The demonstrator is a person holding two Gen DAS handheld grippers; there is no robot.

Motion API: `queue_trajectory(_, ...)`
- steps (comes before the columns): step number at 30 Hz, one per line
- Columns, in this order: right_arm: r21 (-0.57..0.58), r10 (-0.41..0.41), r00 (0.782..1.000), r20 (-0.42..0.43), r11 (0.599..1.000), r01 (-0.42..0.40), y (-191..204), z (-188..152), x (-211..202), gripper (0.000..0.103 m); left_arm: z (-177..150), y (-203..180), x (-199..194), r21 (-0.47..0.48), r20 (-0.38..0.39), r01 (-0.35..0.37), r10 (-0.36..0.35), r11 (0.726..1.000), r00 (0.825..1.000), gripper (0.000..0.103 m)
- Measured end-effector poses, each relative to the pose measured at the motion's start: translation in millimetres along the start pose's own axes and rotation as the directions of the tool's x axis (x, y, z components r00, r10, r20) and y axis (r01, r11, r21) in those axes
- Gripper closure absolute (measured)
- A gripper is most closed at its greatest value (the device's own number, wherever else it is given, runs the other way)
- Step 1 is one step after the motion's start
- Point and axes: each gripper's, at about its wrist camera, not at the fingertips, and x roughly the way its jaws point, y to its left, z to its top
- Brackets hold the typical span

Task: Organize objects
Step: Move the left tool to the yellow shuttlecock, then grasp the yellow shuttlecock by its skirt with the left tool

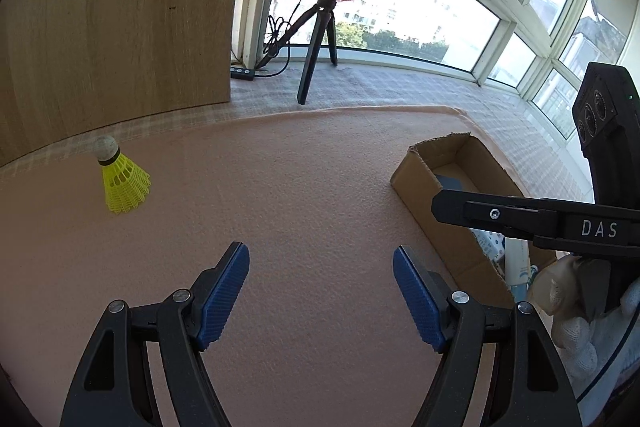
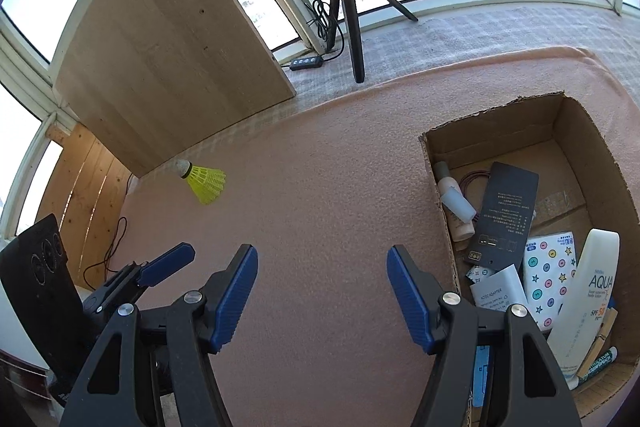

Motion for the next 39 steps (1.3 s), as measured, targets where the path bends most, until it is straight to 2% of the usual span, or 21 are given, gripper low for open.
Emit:
queue_trajectory(3, -0.043, -0.005, 1.000, -0.007, 0.999, 0.005, 16, 5, 15, 0.039, 0, 30, -4, -0.030, 0.007, -0.018, 0.018, 0.999, 1.000, 0.026)
queue_trajectory(10, -0.112, 0.006, 0.999, -0.051, 0.994, -0.011, 56, 21, 58, 0.039, 6, 98, -4, -0.060, 0.016, -0.121, 0.122, 0.991, 0.992, 0.026)
queue_trajectory(16, -0.112, 0.027, 0.996, -0.091, 0.993, -0.037, 84, 36, 96, 0.040, 12, 148, 7, -0.078, 0.011, -0.161, 0.162, 0.984, 0.987, 0.026)
queue_trajectory(23, -0.028, 0.068, 0.992, -0.110, 0.997, -0.071, 97, 61, 140, 0.039, 23, 175, 35, -0.061, -0.005, -0.166, 0.166, 0.984, 0.986, 0.026)
queue_trajectory(30, 0.013, 0.133, 0.981, -0.144, 0.991, -0.132, 112, 76, 181, 0.040, 35, 198, 59, -0.084, -0.001, -0.156, 0.156, 0.984, 0.988, 0.026)
queue_trajectory(36, 0.072, 0.177, 0.966, -0.186, 0.983, -0.167, 117, 84, 215, 0.049, 40, 206, 81, -0.080, -0.010, -0.138, 0.138, 0.987, 0.990, 0.026)
queue_trajectory(39, 0.063, 0.176, 0.964, -0.199, 0.984, -0.167, 121, 86, 226, 0.054, 41, 210, 89, -0.092, -0.013, -0.122, 0.121, 0.988, 0.993, 0.031)
